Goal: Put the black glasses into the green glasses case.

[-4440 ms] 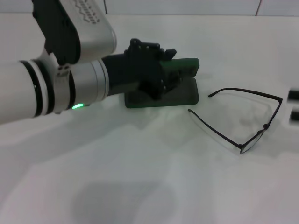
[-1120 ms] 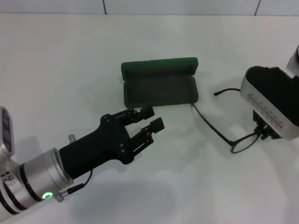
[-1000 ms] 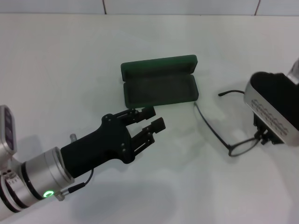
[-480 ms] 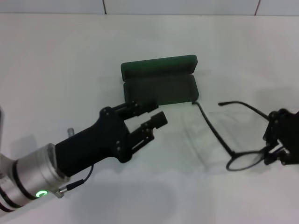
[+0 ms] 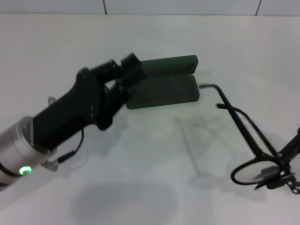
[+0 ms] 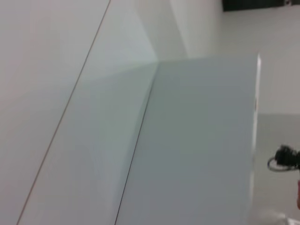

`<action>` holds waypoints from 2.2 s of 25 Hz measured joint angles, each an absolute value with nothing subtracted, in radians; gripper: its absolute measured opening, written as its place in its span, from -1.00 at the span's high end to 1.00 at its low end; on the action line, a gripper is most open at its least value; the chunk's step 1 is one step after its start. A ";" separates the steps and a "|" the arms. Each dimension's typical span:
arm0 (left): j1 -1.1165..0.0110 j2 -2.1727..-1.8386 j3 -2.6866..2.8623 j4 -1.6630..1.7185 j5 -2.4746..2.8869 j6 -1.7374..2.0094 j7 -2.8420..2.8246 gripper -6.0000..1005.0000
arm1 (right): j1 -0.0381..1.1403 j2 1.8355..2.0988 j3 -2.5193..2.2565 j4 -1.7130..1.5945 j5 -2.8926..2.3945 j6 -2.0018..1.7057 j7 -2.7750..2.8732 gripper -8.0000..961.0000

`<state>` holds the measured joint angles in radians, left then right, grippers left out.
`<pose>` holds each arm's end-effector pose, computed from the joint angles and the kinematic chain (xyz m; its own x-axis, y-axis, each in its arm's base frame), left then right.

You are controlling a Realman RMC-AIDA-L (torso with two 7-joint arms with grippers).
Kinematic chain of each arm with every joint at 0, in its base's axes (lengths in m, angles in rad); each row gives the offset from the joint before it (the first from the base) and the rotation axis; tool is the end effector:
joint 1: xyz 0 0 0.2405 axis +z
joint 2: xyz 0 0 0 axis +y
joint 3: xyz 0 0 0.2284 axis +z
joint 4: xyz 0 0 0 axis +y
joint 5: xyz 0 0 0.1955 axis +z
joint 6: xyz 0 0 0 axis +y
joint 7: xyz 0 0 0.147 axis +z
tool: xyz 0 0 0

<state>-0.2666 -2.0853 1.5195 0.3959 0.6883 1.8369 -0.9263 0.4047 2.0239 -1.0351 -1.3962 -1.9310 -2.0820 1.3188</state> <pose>-0.1954 0.2254 0.0066 0.2557 0.0291 0.9663 0.3917 -0.9169 -0.0760 0.1625 0.2427 0.0711 0.9215 0.3147 -0.2275 0.3357 -0.9401 0.0593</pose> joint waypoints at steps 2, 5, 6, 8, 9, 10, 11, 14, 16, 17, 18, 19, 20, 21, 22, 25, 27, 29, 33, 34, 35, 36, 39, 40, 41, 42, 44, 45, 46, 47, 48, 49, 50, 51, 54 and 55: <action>-0.286 -2.080 1.495 0.396 0.691 1.840 -0.951 0.53 | 0.360 2.024 -1.024 -1.350 -1.808 -2.077 1.300 0.75; -0.318 -2.070 1.477 0.395 0.698 1.851 -0.969 0.68 | 0.332 2.023 -1.021 -1.271 -1.671 -2.052 1.278 0.75; -0.327 -2.068 1.477 0.394 0.698 1.857 -0.972 0.70 | 0.327 2.023 -1.020 -1.236 -1.627 -2.045 1.267 0.75; -0.354 -2.063 1.477 0.395 0.697 1.868 -0.985 0.74 | 0.322 2.022 -1.021 -1.180 -1.577 -2.042 1.240 0.75; -0.364 -2.062 1.478 0.396 0.697 1.870 -0.990 0.77 | 0.322 2.022 -1.021 -1.145 -1.559 -2.040 1.223 0.75; -0.378 -2.059 1.480 0.400 0.699 1.872 -0.996 0.79 | 0.328 2.021 -1.021 -1.115 -1.552 -2.036 1.214 0.75; -0.390 -2.059 1.482 0.400 0.701 1.875 -0.998 0.81 | 0.333 2.020 -1.020 -1.094 -1.550 -2.033 1.211 0.75; -0.412 -2.066 1.482 0.400 0.704 1.892 -0.993 0.88 | 0.366 2.016 -1.029 -1.014 -1.556 -2.001 1.197 0.75; -0.421 -2.077 1.483 0.403 0.706 1.897 -0.984 0.90 | 0.401 2.014 -1.033 -0.938 -1.567 -1.978 1.175 0.75; -0.425 -2.081 1.484 0.404 0.710 1.898 -0.980 0.90 | 0.420 2.013 -1.033 -0.904 -1.573 -1.972 1.167 0.75; -0.428 -2.083 1.485 0.404 0.715 1.898 -0.976 0.90 | 0.444 2.012 -1.033 -0.873 -1.584 -1.970 1.162 0.75; -0.436 -2.087 1.485 0.404 0.728 1.898 -0.968 0.90 | 0.465 2.012 -1.033 -0.845 -1.597 -1.967 1.159 0.75; -0.441 -2.089 1.486 0.404 0.740 1.898 -0.963 0.90 | 0.488 2.012 -1.034 -0.822 -1.608 -1.964 1.158 0.75; -0.447 -2.090 1.486 0.403 0.748 1.898 -0.960 0.90 | 0.503 2.013 -1.036 -0.808 -1.624 -1.959 1.158 0.75; -0.453 -2.091 1.486 0.401 0.761 1.897 -0.959 0.90 | 0.521 2.015 -1.039 -0.793 -1.641 -1.954 1.158 0.75; -0.466 -2.093 1.488 0.396 0.788 1.889 -0.958 0.90 | 0.545 2.021 -1.064 -0.774 -1.658 -1.944 1.159 0.75; -0.468 -2.094 1.489 0.388 0.793 1.879 -0.958 0.90 | 0.555 2.021 -1.088 -0.762 -1.658 -1.938 1.162 0.75; -0.468 -2.096 1.489 0.377 0.792 1.867 -0.958 0.90 | 0.559 2.022 -1.106 -0.756 -1.656 -1.935 1.163 0.75; -0.468 -2.097 1.489 0.358 0.785 1.852 -0.959 0.90 | 0.560 2.022 -1.143 -0.754 -1.650 -1.936 1.164 0.75; -0.468 -2.097 1.489 0.357 0.786 1.849 -0.959 0.90 | 0.560 2.023 -1.147 -0.753 -1.649 -1.937 1.164 0.75; -0.468 -2.097 1.489 0.356 0.788 1.846 -0.959 0.90 | 0.560 2.023 -1.151 -0.753 -1.648 -1.938 1.164 0.75; -0.468 -2.097 1.489 0.353 0.791 1.843 -0.960 0.90 | 0.559 2.024 -1.152 -0.753 -1.647 -1.941 1.164 0.75; -0.472 -2.097 1.491 0.337 0.804 1.829 -0.961 0.90 | 0.558 2.025 -1.152 -0.753 -1.645 -1.949 1.164 0.75; -0.473 -2.097 1.494 0.335 0.814 1.823 -0.960 0.90 | 0.558 2.025 -1.152 -0.753 -1.644 -1.950 1.164 0.75; -0.476 -2.097 1.497 0.334 0.825 1.818 -0.960 0.90 | 0.559 2.025 -1.152 -0.754 -1.643 -1.950 1.164 0.75; -0.479 -2.097 1.500 0.334 0.840 1.814 -0.960 0.90 | 0.559 2.025 -1.152 -0.754 -1.640 -1.951 1.164 0.75; -0.485 -2.096 1.502 0.334 0.856 1.812 -0.960 0.90 | 0.560 2.025 -1.153 -0.756 -1.635 -1.954 1.164 0.75; -0.492 -2.095 1.502 0.334 0.876 1.810 -0.960 0.90 | 0.560 2.024 -1.153 -0.755 -1.634 -1.957 1.164 0.75; -0.494 -2.094 1.502 0.334 0.884 1.810 -0.962 0.90 | 0.560 2.024 -1.152 -0.755 -1.633 -1.959 1.165 0.75; -0.494 -2.094 1.502 0.335 0.885 1.810 -0.962 0.90 | 0.560 2.024 -1.152 -0.754 -1.633 -1.959 1.165 0.75; -0.495 -2.093 1.502 0.336 0.888 1.810 -0.964 0.90 | 0.560 2.024 -1.151 -0.753 -1.632 -1.959 1.165 0.75; -0.496 -2.092 1.502 0.339 0.893 1.812 -0.966 0.90 | 0.559 2.024 -1.150 -0.753 -1.632 -1.959 1.165 0.75; -0.497 -2.091 1.502 0.341 0.899 1.814 -0.967 0.90 | 0.559 2.024 -1.149 -0.753 -1.632 -1.959 1.165 0.75; -0.500 -2.090 1.502 0.342 0.905 1.816 -0.969 0.90 | 0.558 2.024 -1.148 -0.753 -1.632 -1.958 1.165 0.75; -0.513 -2.088 1.502 0.344 0.929 1.822 -0.971 0.90 | 0.556 2.022 -1.146 -0.752 -1.632 -1.958 1.165 0.75; -0.518 -2.088 1.502 0.344 0.939 1.826 -0.971 0.90 | 0.556 2.022 -1.146 -0.752 -1.632 -1.958 1.165 0.75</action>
<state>-0.5177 -2.0881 1.5016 0.3437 0.9394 1.8261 -0.9715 0.5557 2.0221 -1.1461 -0.7521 -1.6321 -1.9584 1.1650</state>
